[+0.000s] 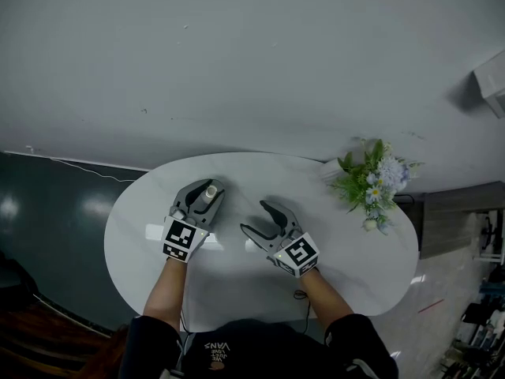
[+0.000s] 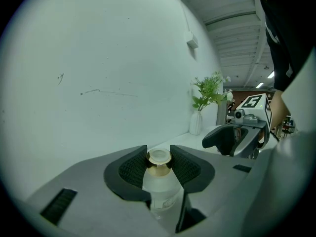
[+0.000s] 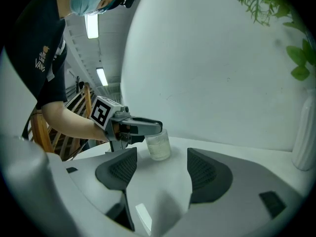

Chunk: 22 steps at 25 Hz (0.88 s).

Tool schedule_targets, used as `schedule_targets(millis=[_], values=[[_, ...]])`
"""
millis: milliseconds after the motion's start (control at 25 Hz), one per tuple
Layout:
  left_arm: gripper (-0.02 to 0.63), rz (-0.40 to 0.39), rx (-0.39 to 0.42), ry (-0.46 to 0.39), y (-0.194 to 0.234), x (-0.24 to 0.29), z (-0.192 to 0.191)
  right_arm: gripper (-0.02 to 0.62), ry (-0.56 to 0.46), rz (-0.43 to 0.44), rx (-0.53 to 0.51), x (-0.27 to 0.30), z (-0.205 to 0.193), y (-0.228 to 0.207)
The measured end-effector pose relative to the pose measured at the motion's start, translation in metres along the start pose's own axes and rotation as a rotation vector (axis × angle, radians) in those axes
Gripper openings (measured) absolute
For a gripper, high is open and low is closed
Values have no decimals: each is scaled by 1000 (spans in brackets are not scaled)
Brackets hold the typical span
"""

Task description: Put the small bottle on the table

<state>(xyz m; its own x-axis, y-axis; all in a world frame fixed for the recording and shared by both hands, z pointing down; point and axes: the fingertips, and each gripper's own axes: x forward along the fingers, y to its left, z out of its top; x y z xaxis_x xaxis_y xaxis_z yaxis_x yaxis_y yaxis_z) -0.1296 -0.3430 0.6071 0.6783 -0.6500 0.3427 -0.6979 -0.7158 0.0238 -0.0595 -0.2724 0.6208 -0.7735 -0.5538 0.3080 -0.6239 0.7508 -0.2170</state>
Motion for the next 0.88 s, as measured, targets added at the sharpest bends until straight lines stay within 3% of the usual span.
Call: schedule_targets(millis=[880], values=[[161, 58, 59, -49, -2, 0, 1, 282, -49, -27, 39, -34, 11, 21]])
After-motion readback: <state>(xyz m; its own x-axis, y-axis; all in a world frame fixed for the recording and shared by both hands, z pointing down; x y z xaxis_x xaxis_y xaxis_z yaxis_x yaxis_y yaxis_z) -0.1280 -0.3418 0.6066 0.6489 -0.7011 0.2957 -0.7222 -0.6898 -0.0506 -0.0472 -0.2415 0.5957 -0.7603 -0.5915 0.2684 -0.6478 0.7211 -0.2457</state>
